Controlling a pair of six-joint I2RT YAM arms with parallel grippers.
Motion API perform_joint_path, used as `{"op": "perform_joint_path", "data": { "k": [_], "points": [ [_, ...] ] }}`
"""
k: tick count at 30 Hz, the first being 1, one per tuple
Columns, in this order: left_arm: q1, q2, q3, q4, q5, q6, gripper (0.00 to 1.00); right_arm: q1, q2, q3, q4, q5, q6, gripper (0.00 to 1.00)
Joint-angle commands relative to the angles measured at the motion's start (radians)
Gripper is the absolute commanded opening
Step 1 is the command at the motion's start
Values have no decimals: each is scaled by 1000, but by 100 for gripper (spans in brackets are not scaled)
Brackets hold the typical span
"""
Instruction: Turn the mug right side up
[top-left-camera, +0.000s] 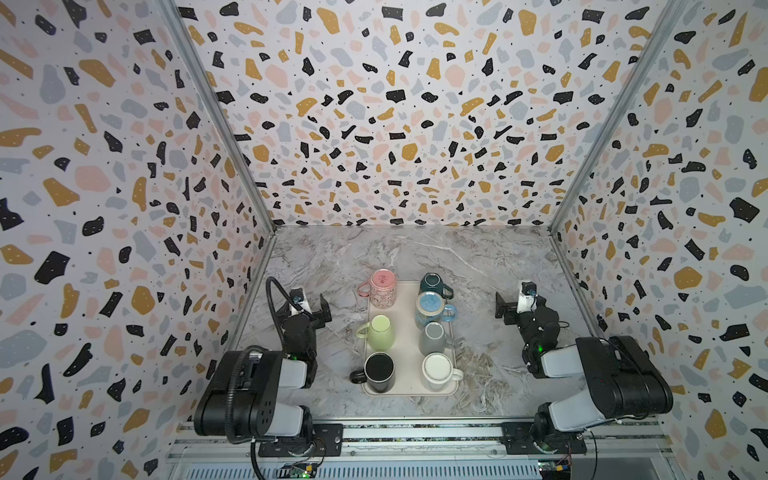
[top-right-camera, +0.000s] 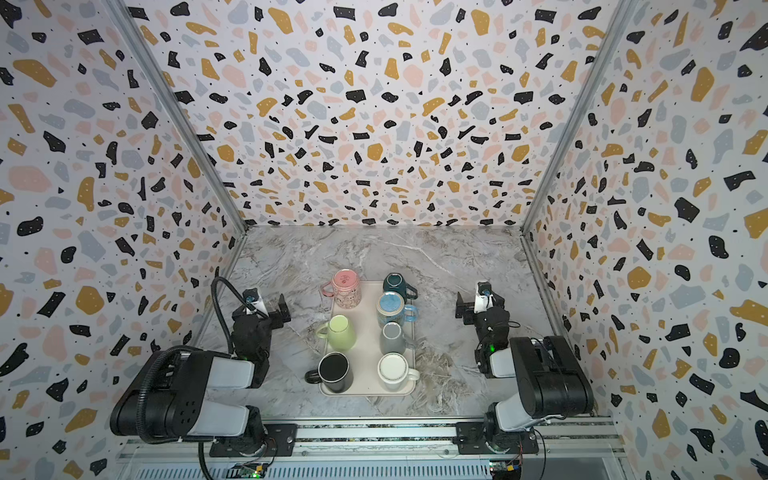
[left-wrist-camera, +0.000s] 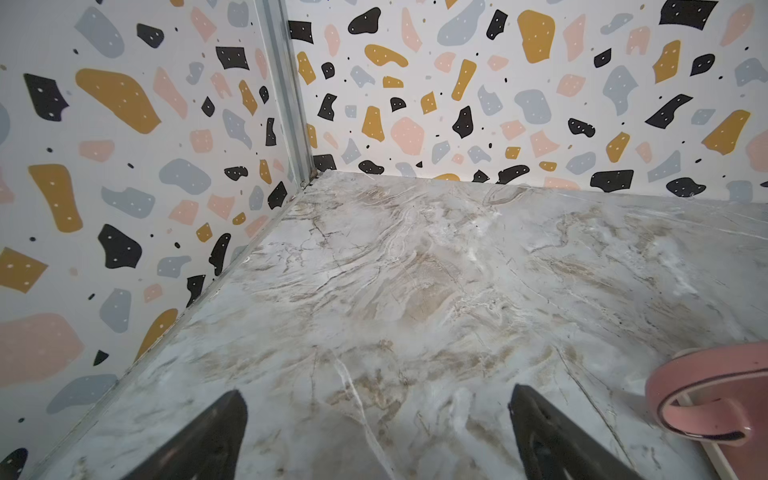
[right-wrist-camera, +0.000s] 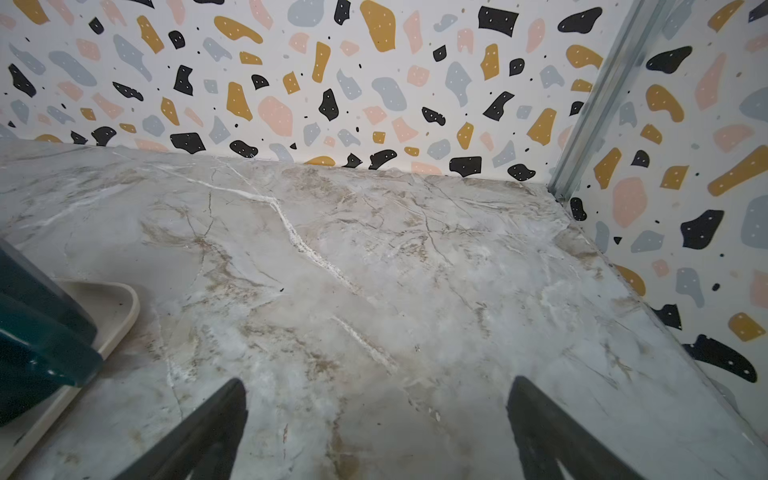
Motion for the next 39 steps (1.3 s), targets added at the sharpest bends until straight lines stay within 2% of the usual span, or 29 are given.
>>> {"op": "perform_joint_path", "data": {
  "k": [1, 28, 29, 32, 33, 36, 39],
  "points": [
    [-5, -11, 19, 48, -5, 8, 100, 1, -9, -4, 23, 6, -3, 99],
    [-5, -8, 24, 42, -6, 8, 100, 1, -11, -7, 28, 6, -5, 99],
    [-5, -9, 24, 42, -7, 8, 100, 4, -17, -7, 37, 41, 7, 99],
    [-5, -16, 26, 46, -7, 4, 100, 6, -128, 53, -166, 116, 33, 99],
    [-5, -35, 52, -18, -21, -3, 100, 6, -172, 78, -241, 115, 27, 99],
    [-4, -103, 221, -375, -51, -17, 100, 11, -287, 155, -469, 95, 36, 99],
    [-4, -132, 310, -514, -31, -61, 100, 23, -375, 272, -743, 71, 113, 99]
  ]
}}
